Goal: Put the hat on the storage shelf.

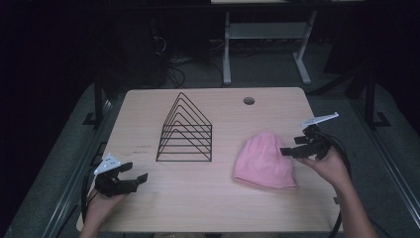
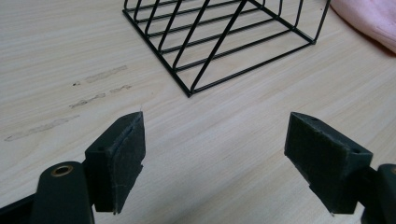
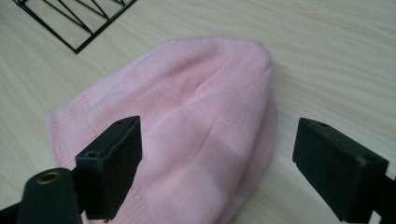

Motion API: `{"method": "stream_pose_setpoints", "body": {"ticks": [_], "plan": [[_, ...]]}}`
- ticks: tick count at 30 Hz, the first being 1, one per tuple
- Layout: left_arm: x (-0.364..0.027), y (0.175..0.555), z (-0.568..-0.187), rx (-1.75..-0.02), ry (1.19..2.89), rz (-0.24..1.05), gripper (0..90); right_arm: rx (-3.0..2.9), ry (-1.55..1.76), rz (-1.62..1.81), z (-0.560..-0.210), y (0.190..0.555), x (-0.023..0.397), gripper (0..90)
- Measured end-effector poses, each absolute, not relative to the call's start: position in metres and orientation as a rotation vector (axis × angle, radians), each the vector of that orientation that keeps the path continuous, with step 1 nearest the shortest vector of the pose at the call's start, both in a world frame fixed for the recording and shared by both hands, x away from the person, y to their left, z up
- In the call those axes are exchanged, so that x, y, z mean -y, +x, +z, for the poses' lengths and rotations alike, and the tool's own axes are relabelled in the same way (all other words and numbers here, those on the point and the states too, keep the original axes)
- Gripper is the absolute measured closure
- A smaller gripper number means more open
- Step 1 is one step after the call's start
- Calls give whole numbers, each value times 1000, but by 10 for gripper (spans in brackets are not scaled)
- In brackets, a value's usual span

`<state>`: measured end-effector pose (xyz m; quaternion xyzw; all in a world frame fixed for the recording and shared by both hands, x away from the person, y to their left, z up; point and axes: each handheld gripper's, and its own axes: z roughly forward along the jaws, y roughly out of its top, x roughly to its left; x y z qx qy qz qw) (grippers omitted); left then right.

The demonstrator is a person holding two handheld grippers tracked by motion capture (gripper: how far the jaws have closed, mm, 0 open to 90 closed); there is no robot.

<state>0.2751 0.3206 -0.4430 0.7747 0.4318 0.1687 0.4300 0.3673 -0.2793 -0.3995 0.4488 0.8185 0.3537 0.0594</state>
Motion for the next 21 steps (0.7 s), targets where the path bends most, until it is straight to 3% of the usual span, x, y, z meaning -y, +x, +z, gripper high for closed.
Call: {"method": "stream_pose_setpoints", "body": {"ticks": [21], "plan": [[-323, 277, -445, -1080, 1937, 410, 203, -2528, 1456, 1021, -425, 432, 258, 231]]}}
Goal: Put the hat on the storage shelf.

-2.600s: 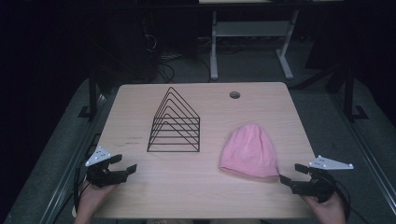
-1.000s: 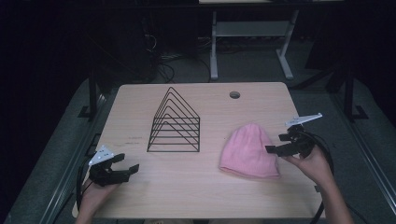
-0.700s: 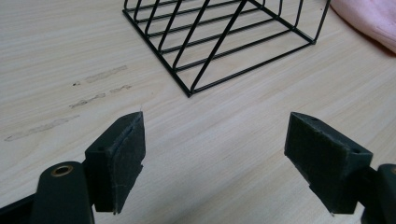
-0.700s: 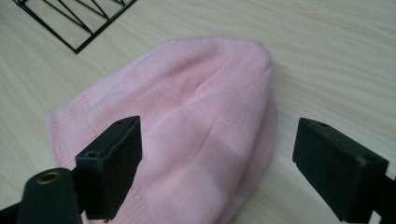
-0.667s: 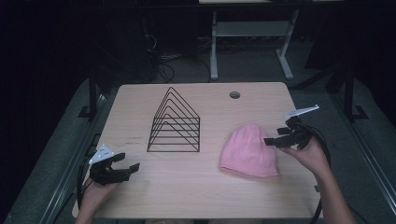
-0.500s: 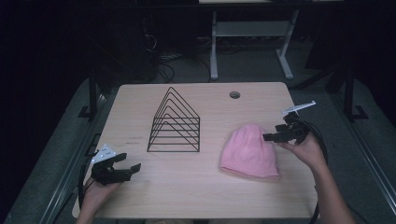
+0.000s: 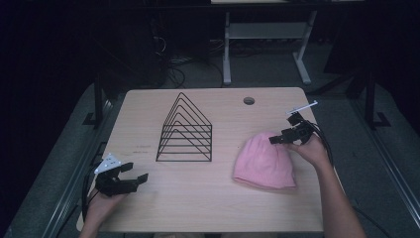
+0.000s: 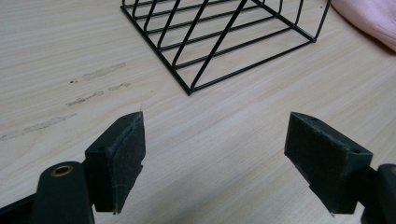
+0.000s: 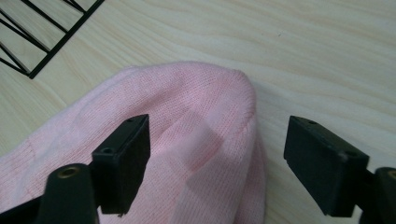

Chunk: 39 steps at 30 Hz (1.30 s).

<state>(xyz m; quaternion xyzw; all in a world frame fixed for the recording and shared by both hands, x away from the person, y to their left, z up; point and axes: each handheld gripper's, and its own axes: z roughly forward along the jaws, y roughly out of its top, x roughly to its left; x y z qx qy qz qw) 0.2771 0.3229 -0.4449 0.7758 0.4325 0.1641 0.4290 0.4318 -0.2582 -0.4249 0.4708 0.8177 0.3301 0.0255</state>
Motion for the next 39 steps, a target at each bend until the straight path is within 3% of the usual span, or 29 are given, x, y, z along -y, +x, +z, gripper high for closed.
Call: {"method": "stream_pose_setpoints", "body": {"ticks": [5, 24, 31, 39], "plan": [[-324, 277, -445, -1081, 1933, 406, 203, -2536, 1501, 1014, -432, 437, 259, 252], [-325, 276, -446, -1081, 1935, 403, 203, -2573, 1572, 1033, -458, 449, 257, 484], [-323, 276, -447, -1081, 1935, 400, 203, -2584, 1591, 1102, -461, 447, 261, 645], [-323, 276, -447, -1080, 1938, 396, 204, -2567, 1581, 1195, -458, 443, 262, 745]]}}
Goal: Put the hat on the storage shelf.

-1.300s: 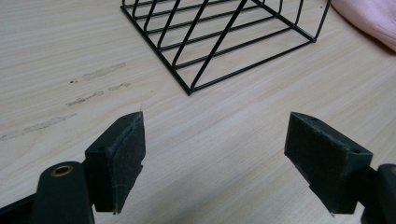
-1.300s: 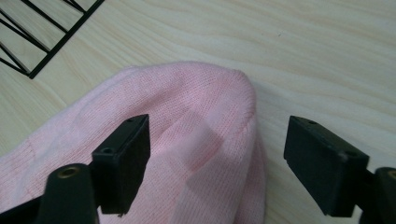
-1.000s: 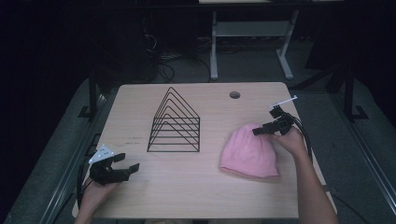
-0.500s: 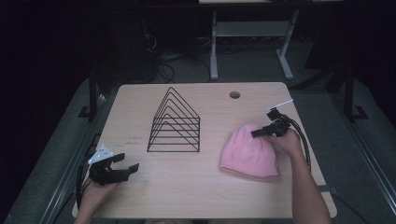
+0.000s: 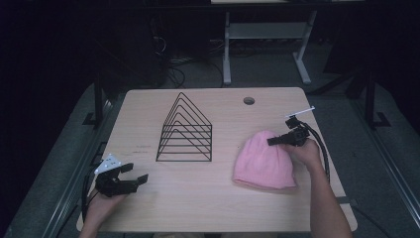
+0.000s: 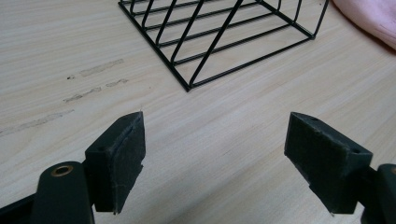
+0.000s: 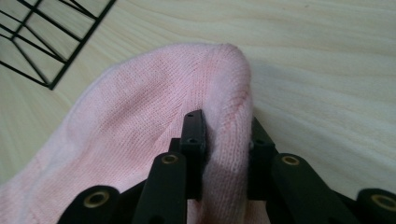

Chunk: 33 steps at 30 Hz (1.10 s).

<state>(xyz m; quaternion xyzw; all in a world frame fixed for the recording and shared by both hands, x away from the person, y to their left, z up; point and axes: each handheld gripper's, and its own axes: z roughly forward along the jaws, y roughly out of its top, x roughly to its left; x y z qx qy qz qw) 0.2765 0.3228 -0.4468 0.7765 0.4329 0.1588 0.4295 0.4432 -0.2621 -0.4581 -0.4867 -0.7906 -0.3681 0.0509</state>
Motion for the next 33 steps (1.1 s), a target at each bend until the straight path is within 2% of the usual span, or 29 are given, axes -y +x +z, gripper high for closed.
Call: {"method": "stream_pose_setpoints", "body": {"ticks": [15, 25, 33], "plan": [[-320, 276, -448, -1073, 1953, 382, 205, 2438, -1361, -1258, -423, 425, 253, 770], [-317, 274, -444, -1048, 1953, 346, 228, 2504, -1229, -1385, -379, 403, 244, 776], [-315, 274, -442, -1026, 1966, 308, 229, 2535, -1160, -1461, -357, 391, 241, 776]]}}
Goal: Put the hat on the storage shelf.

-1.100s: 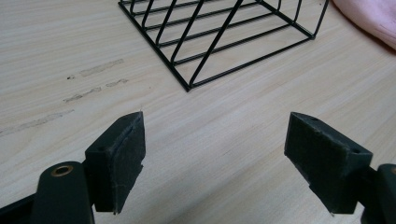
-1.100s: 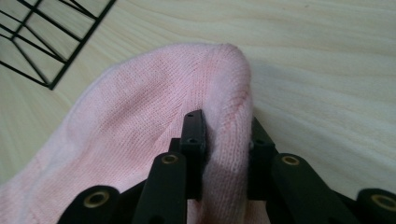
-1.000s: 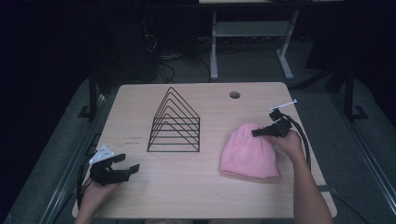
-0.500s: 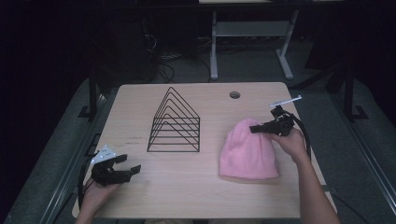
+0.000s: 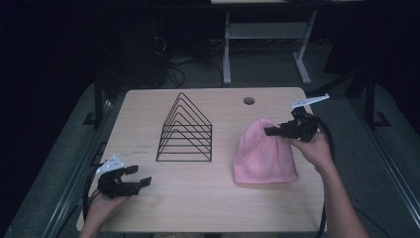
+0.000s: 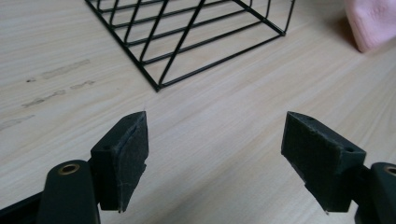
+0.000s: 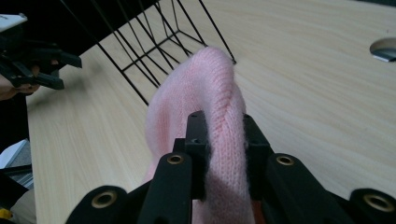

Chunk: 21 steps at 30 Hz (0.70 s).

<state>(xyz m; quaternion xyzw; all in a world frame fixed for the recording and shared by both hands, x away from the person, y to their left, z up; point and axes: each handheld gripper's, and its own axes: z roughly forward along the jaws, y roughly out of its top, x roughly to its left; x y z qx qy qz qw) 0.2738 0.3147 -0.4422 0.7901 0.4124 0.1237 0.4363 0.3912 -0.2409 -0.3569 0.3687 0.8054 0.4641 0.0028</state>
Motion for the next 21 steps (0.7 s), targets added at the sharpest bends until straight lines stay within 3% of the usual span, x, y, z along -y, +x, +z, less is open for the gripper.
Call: {"method": "stream_pose_setpoints", "body": {"ticks": [21], "plan": [[-295, 288, -408, -895, 2036, 240, 236, -2484, 1016, 1494, -306, 378, 241, 772]]}}
